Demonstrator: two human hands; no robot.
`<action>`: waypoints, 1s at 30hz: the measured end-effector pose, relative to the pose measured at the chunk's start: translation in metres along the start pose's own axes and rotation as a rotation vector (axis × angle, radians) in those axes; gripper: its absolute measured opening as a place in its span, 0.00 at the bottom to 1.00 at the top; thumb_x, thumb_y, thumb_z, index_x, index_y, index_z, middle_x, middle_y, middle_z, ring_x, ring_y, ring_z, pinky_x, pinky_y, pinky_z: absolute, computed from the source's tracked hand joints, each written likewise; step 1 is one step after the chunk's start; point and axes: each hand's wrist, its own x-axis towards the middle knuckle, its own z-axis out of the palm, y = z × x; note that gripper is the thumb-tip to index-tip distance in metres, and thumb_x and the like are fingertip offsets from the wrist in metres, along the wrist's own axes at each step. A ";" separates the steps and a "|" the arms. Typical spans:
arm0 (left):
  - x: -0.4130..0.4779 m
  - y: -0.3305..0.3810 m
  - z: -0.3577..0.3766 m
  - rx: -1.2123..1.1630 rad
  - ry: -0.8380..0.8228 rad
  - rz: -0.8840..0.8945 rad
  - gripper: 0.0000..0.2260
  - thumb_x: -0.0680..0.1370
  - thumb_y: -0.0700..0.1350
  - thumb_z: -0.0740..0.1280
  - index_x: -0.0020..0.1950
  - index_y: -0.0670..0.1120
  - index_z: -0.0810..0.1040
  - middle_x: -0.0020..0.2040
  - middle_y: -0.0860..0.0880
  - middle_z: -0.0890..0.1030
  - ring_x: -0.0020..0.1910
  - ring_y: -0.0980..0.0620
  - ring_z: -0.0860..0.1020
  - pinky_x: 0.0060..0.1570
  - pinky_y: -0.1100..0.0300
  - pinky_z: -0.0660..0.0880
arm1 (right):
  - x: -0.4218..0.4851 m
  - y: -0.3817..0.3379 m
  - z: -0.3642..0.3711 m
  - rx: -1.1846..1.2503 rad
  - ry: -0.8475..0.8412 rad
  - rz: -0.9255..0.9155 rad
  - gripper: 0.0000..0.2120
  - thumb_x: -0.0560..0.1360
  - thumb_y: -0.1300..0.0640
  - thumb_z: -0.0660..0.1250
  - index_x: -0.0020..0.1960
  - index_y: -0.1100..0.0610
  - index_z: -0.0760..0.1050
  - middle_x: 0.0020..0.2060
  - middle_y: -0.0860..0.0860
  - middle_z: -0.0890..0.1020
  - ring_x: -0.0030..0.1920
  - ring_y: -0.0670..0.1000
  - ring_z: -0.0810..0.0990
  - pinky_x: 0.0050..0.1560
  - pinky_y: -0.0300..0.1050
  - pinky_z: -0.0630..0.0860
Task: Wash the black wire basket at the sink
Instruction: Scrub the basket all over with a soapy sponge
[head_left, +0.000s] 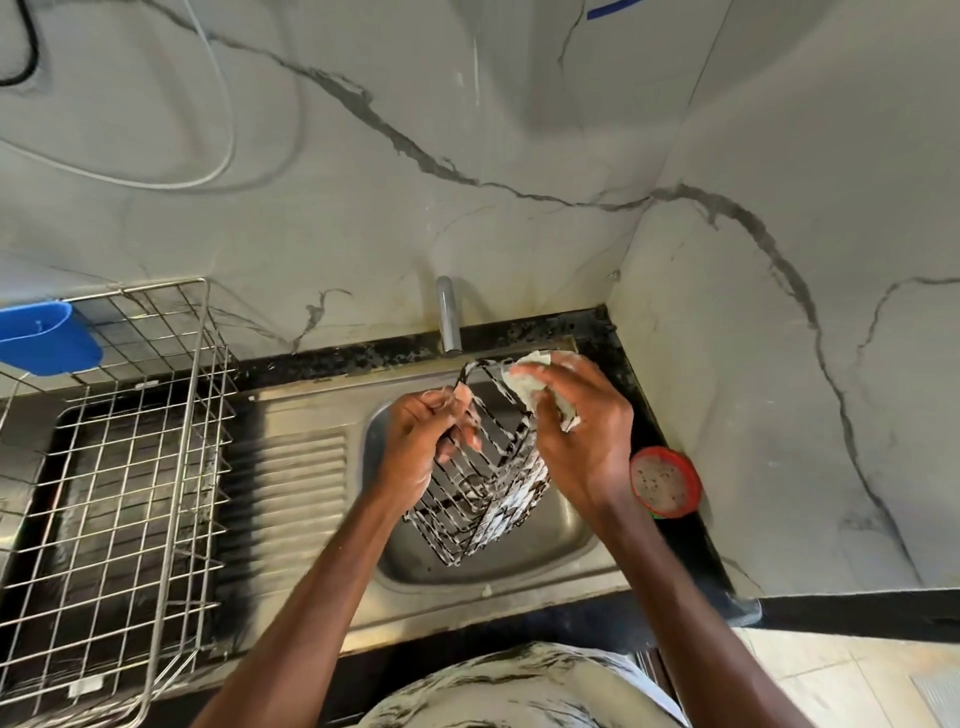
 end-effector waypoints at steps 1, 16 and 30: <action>0.000 0.001 -0.001 0.024 -0.023 0.015 0.06 0.78 0.42 0.72 0.43 0.41 0.84 0.31 0.46 0.83 0.23 0.56 0.78 0.19 0.69 0.65 | 0.003 0.008 -0.001 -0.020 -0.009 0.005 0.18 0.74 0.72 0.68 0.58 0.56 0.84 0.56 0.50 0.85 0.56 0.50 0.83 0.55 0.39 0.81; -0.010 0.020 0.019 0.403 -0.331 0.067 0.03 0.77 0.46 0.75 0.48 0.48 0.87 0.35 0.44 0.86 0.27 0.51 0.82 0.27 0.54 0.80 | -0.007 0.023 -0.011 -0.039 -0.050 -0.017 0.18 0.73 0.74 0.68 0.58 0.58 0.85 0.55 0.52 0.85 0.54 0.46 0.84 0.55 0.27 0.76; -0.006 0.002 -0.015 0.594 -0.439 -0.018 0.07 0.75 0.56 0.75 0.49 0.55 0.87 0.40 0.48 0.87 0.35 0.44 0.85 0.36 0.44 0.81 | -0.013 0.036 0.012 0.298 -0.494 0.185 0.11 0.80 0.61 0.62 0.44 0.56 0.82 0.27 0.49 0.76 0.24 0.49 0.69 0.23 0.49 0.67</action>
